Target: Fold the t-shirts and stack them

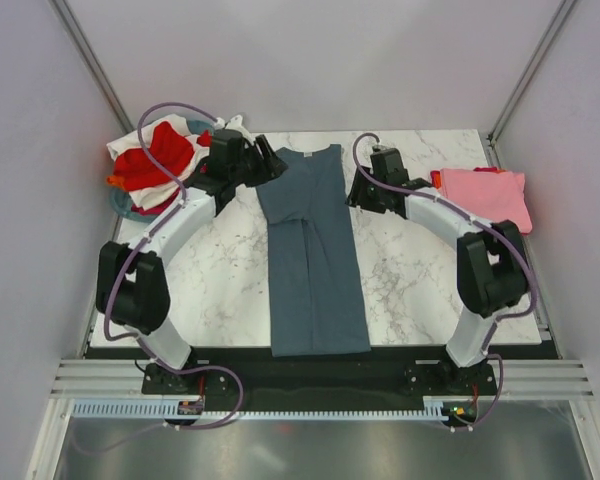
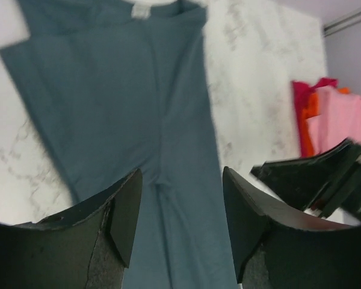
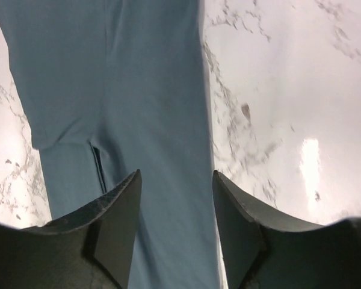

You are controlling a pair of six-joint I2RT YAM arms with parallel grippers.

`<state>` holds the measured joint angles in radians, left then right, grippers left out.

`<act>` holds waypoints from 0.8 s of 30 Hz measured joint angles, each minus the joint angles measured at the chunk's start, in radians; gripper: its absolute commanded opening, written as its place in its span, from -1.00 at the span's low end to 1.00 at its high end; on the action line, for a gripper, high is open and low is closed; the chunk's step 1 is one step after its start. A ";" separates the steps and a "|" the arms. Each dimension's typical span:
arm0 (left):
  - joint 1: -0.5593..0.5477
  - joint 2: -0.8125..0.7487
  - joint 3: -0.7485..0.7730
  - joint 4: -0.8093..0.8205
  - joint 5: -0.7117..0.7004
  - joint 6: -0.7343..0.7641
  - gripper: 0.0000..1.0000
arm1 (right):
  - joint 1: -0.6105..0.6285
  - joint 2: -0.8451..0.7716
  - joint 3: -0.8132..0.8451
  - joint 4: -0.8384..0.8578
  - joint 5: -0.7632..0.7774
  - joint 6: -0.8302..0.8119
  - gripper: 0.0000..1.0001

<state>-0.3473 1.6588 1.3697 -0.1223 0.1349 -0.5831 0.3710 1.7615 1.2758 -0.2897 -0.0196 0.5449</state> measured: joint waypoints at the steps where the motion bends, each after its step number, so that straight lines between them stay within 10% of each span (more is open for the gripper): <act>1: 0.011 0.014 -0.026 -0.008 0.001 0.000 0.27 | -0.010 0.047 0.039 0.004 -0.018 -0.008 0.25; 24: 0.132 0.410 0.063 -0.031 0.035 -0.043 0.06 | -0.140 0.593 0.526 0.080 -0.290 -0.024 0.01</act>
<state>-0.2157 2.0686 1.4330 -0.1532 0.1699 -0.6266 0.2310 2.3547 1.8015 -0.2092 -0.3096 0.5213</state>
